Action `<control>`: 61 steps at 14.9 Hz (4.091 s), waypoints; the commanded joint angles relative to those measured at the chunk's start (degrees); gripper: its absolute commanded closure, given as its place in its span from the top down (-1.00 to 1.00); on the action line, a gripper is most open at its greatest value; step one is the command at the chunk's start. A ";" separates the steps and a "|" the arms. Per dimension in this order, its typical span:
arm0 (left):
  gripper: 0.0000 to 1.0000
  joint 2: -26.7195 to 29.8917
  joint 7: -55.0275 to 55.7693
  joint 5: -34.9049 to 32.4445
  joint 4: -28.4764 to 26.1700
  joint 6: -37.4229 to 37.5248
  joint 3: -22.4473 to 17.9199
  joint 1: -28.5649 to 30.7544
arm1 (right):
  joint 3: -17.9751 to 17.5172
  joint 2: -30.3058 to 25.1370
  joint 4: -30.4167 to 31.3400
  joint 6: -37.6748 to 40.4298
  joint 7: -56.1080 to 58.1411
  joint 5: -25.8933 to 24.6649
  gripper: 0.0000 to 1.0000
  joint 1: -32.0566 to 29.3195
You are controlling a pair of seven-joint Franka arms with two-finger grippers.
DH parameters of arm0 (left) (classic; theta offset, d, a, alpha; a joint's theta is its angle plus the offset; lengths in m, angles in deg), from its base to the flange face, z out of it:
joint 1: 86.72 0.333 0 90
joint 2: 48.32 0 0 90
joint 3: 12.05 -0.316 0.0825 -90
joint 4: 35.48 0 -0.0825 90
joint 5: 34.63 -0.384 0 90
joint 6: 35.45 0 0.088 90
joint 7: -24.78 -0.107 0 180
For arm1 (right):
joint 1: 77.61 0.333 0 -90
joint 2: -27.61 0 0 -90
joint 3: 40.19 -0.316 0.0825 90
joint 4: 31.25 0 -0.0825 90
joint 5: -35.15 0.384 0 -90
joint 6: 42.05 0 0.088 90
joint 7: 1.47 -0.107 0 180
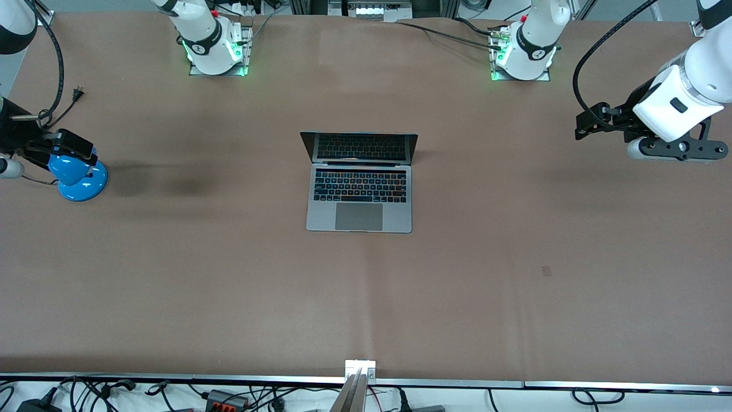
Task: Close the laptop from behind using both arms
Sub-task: 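Raise both grippers from rest toward the open silver laptop, then move both grippers over the laptop lid's back edge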
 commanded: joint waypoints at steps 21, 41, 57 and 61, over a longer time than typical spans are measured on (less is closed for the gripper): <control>-0.99 1.35 2.87 3.75 -1.24 7.93 -0.13 0.56 | -1.00 -0.06 1.81 3.99 -0.04 1.60 -1.00 1.00; -1.00 6.36 19.58 16.76 -33.93 -27.10 30.01 -1.11 | -0.92 4.16 20.36 -3.65 -4.08 23.50 -1.00 30.78; -1.00 -8.92 20.37 10.18 -34.82 -48.65 32.30 -0.94 | -0.92 10.32 18.69 -19.63 -11.47 23.59 -1.00 38.80; -1.00 -11.47 20.37 10.08 -33.68 -51.19 31.86 -0.76 | -0.92 13.04 15.71 -21.49 -11.91 23.67 -1.00 38.62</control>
